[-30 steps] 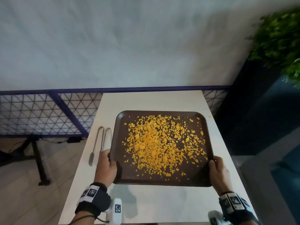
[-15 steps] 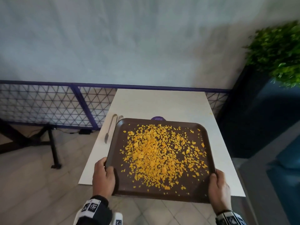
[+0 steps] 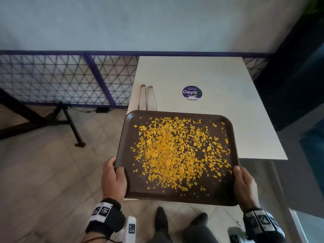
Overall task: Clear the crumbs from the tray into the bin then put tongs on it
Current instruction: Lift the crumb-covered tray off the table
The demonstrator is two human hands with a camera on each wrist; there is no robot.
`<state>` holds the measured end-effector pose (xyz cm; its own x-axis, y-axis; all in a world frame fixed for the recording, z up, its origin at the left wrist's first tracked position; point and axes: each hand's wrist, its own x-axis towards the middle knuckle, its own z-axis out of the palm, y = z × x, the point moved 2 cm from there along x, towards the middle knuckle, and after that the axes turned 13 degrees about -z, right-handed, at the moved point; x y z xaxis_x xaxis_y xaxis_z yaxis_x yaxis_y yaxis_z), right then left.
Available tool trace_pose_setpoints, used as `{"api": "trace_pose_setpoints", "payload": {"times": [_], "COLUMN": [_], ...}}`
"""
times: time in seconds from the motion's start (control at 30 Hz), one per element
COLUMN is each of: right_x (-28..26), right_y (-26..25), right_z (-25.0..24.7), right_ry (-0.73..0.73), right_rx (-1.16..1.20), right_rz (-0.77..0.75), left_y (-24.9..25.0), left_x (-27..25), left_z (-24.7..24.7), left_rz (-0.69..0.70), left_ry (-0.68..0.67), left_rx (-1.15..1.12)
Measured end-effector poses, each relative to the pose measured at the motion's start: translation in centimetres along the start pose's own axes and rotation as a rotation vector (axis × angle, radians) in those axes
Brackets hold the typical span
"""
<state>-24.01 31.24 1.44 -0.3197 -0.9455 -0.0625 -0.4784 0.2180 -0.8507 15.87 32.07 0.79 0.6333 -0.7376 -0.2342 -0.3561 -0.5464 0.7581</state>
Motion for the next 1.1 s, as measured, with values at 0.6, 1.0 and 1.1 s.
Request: {"api": "trace_pose_setpoints", "payload": {"times": [0.6,1.0,1.1], "right_x": [-7.7,-10.9,-11.9], "right_y": [5.7,11.6,13.6], "right_z": [3.3,3.7,4.5], "right_ry": [-0.139,-0.134,-0.129], "right_rx": [-0.013,-0.072,-0.107], "right_rz": [0.131,0.155,0.176], "left_y": [-10.9,-14.9,-17.1], "left_x": [-6.3,-8.8,-8.5], "left_z": [-3.4,-0.8,0.4], "left_rz": [-0.101,-0.116,-0.137], "left_ry": [0.084,0.098,0.075], "left_rx": [0.089,0.157,0.172]}}
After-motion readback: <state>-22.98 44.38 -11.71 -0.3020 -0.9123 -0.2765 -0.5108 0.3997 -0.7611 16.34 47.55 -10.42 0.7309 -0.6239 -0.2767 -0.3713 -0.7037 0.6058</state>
